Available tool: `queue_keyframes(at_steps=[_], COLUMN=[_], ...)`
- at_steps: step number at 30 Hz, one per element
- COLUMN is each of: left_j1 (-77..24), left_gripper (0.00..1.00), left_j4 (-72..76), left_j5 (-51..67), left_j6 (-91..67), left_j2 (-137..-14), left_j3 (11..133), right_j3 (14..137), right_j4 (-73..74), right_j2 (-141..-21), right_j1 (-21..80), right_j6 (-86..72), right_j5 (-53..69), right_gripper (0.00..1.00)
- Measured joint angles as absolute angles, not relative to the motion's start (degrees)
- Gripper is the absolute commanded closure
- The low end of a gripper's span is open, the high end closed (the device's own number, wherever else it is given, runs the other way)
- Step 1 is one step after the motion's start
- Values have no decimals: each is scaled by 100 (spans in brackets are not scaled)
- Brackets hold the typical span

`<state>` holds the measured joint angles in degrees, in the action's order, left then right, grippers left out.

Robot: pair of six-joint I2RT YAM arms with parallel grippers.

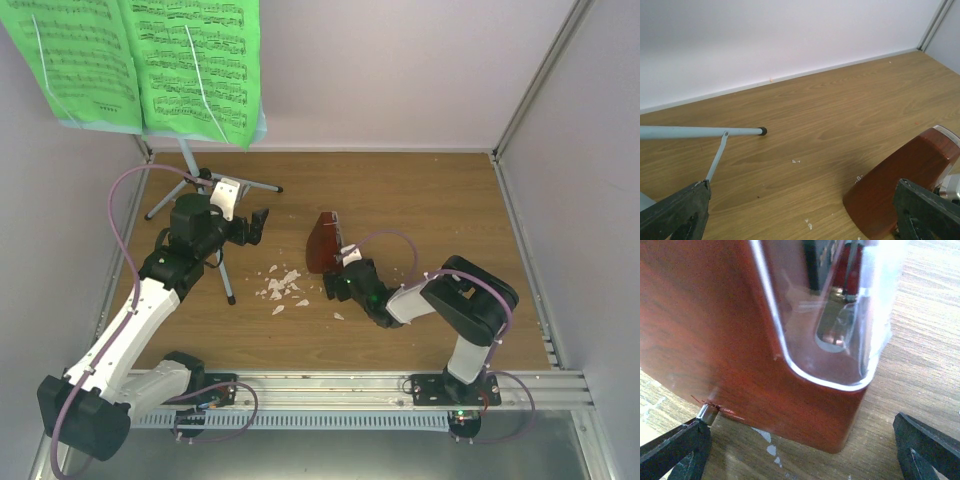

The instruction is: Pack up the instrument practice props

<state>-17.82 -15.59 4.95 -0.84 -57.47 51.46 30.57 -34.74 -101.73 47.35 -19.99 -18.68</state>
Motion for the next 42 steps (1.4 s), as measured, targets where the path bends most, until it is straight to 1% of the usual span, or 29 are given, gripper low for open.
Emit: queue_keyframes(at_steps=[13,21,23,27,31,40,42], left_j1=[-1782,-1778,-1769,-1761,-1756,-1756,-1756], left_gripper=[1,1,1,1,1,1,1], left_j4=[-1559,-1559,-1559,-1559,-1559,-1557,-1557], left_j5=[508,515,521,532,532,537,537], left_j6=[-84,-84,-84,-84,-84,-84,-84], left_j2=[-5747,-5747,-5747,-5747,-5747,-5747,-5747], left_j3=[5146,5146,5146,5146,5146,5146,5146], right_j3=[2995,3055,3059,3065,3065,3065,3065], right_j4=[-3883,-4036,-4058,-4071,-4077,-4073,-4071], right_j2=[-10287,-10383,-10394,-10398,-10401,-10401,-10401], right_j1=[4458,4427,4427,4429,4421,4412,4412], right_j6=[-1269,-939,-891,-810,-744,-681,-672], right_j5=[-1260,-1186,-1186,-1160,-1164,-1162,-1160], right_gripper=[0,1,5,23,34,46,46])
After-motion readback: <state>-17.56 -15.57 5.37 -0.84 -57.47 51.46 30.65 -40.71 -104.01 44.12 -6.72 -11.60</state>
